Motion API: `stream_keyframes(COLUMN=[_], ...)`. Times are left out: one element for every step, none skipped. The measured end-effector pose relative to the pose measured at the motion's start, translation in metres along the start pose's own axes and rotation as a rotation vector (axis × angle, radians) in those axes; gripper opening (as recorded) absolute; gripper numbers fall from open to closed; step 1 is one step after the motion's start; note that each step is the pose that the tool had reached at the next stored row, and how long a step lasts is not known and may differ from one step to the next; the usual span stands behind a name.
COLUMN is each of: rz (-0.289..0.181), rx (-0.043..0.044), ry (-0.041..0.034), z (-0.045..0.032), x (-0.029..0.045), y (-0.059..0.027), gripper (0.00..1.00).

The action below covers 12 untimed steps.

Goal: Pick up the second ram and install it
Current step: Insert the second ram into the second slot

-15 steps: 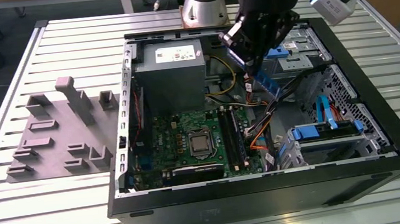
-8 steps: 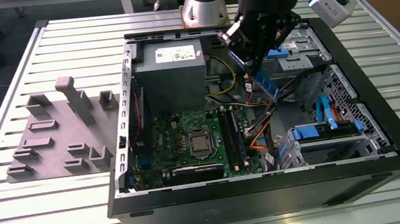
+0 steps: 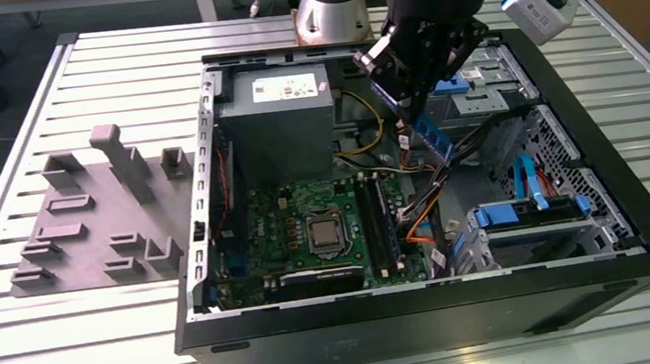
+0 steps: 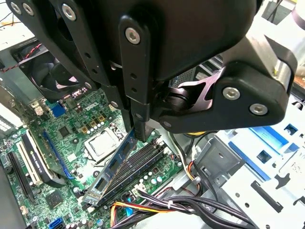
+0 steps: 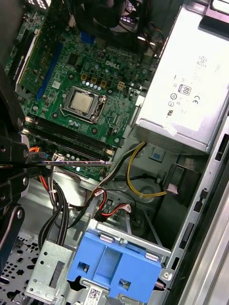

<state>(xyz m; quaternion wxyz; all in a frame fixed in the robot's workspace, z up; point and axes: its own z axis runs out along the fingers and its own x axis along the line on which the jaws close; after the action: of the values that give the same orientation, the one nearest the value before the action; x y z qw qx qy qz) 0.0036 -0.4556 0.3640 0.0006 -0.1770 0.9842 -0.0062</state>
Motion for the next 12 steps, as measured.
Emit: stream_keyframes(rz=[0.0,0.0,0.001,0.004,0.012,0.029,0.046,0.065,0.082,0.102,0.12,0.138], rx=[0.0,0.0,0.0,0.0,0.0,0.0001,0.0,0.0,0.0,0.0,0.0,0.0], ry=[0.0,0.0,0.0,0.0,0.0002,0.0004,0.0006,0.0007,0.001,0.0013,0.0015,0.0017], z=[0.0,0.0,0.0,0.0,0.0001,0.0002,0.0004,0.0006,0.0009,0.0012,0.0015,0.0018], x=[0.0,0.0,0.0,0.0,0.0,0.0,0.0,0.0,0.0,0.0,0.0,0.0], y=[0.0,0.0,0.0,0.0,0.0,0.0,0.0,0.0,0.0,0.0,0.0,0.0], gripper=[0.14,0.14,0.14,0.14,0.14,0.14,0.14,0.14,0.14,0.14,0.14,0.14])
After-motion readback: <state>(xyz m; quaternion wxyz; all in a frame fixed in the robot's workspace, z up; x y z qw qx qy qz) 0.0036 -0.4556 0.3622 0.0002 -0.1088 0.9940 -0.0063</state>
